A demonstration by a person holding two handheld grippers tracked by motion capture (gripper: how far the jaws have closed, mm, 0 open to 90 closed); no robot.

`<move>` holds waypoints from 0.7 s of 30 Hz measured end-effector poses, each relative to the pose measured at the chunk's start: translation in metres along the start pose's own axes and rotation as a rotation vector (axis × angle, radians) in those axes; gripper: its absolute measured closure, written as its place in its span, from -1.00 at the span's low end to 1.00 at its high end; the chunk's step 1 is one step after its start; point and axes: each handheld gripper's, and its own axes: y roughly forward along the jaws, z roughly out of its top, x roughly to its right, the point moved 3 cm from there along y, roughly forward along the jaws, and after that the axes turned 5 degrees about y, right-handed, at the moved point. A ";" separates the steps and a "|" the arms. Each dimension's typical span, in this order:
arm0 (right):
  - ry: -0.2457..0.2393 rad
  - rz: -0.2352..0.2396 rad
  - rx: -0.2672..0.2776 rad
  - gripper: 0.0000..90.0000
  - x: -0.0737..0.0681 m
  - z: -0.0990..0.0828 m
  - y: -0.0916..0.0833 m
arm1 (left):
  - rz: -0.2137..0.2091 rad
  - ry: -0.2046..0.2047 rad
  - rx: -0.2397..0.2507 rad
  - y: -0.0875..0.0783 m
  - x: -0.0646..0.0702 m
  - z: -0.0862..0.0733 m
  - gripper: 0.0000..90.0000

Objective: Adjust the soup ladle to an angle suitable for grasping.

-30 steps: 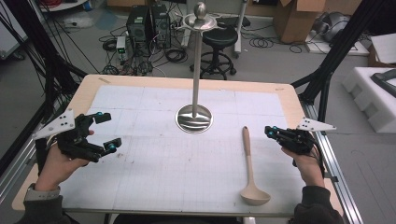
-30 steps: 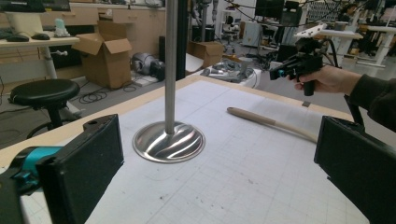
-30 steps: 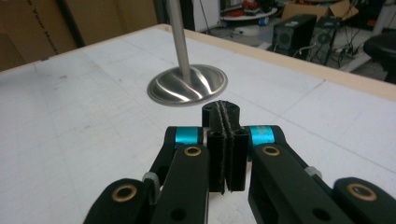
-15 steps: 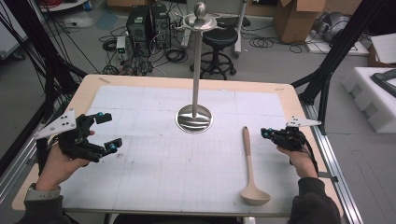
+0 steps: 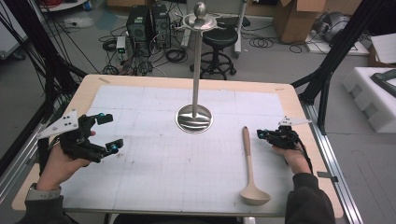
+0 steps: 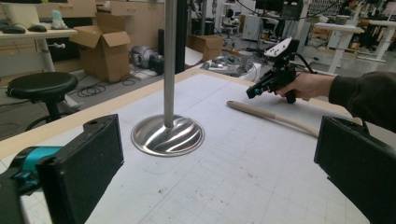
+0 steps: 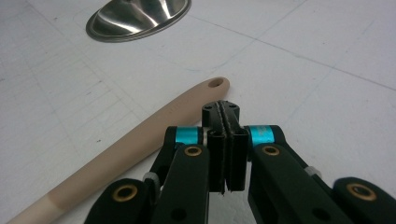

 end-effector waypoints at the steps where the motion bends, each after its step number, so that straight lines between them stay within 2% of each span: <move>1: -0.011 0.001 -0.002 1.00 0.000 0.001 0.001 | -0.001 0.000 -0.001 0.000 0.000 0.000 -0.96; 7: -0.020 0.002 -0.032 1.00 0.000 0.004 0.008 | 0.002 0.000 -0.007 -0.001 0.000 -0.001 -0.96; 9: -0.040 0.009 -0.062 1.00 -0.001 0.005 0.014 | 0.005 -0.004 -0.006 -0.001 0.000 -0.002 -0.96; 13: -0.057 0.016 -0.081 1.00 -0.004 0.009 0.022 | 0.007 -0.004 -0.010 -0.002 0.000 -0.003 -0.96; 18: -0.066 0.015 -0.117 1.00 -0.006 0.011 0.030 | 0.012 -0.002 -0.010 -0.004 0.000 -0.003 -0.96; 21: -0.061 0.017 -0.117 1.00 -0.005 0.011 0.030 | 0.013 -0.005 -0.009 -0.004 0.000 -0.003 -0.96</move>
